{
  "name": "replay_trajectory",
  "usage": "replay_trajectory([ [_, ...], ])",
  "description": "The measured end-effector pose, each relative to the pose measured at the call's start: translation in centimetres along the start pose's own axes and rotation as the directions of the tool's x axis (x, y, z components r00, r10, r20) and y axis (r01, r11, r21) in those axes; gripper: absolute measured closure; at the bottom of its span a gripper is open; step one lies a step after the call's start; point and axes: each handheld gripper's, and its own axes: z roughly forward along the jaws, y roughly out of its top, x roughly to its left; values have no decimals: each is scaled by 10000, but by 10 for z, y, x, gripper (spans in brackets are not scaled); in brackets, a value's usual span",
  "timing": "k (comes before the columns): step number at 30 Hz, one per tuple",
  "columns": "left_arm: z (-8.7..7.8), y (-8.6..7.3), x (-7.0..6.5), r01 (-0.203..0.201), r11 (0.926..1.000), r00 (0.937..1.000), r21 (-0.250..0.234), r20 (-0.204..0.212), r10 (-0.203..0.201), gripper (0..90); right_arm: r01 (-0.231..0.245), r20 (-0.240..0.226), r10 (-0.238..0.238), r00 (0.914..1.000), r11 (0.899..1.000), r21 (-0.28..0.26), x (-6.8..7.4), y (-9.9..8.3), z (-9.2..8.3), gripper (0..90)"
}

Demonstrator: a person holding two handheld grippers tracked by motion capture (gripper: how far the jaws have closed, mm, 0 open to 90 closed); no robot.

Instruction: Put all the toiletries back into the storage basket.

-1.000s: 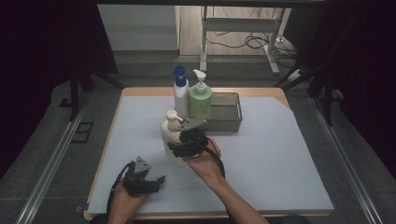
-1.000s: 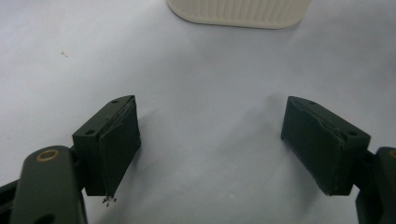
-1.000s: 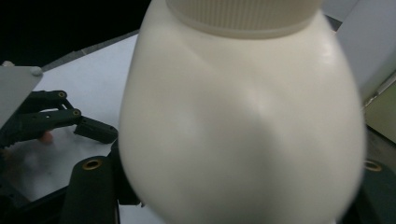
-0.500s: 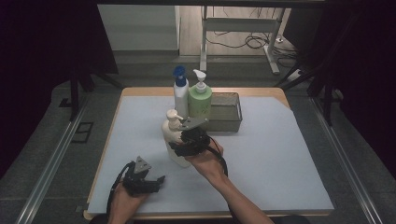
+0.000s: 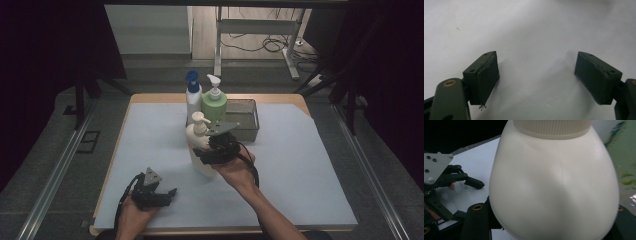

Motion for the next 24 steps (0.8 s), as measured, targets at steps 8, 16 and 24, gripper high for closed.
replay_trajectory([
  [8, 0, 0, 0, 8, 10000, 10000, 1, 2, -8, 192, -232, 310, 237, 9992, 9996, -166, -15, -3, -23, 369],
  [16, 0, 0, 0, 11, 10000, 10000, -1, 2, -11, 193, -657, 553, 669, 9962, 9976, -234, -33, -4, -44, 370],
  [24, 0, 0, 0, 10, 10000, 10000, 1, 1, -10, 193, -1005, 916, 1030, 9905, 9944, -315, -51, -5, -63, 370],
])
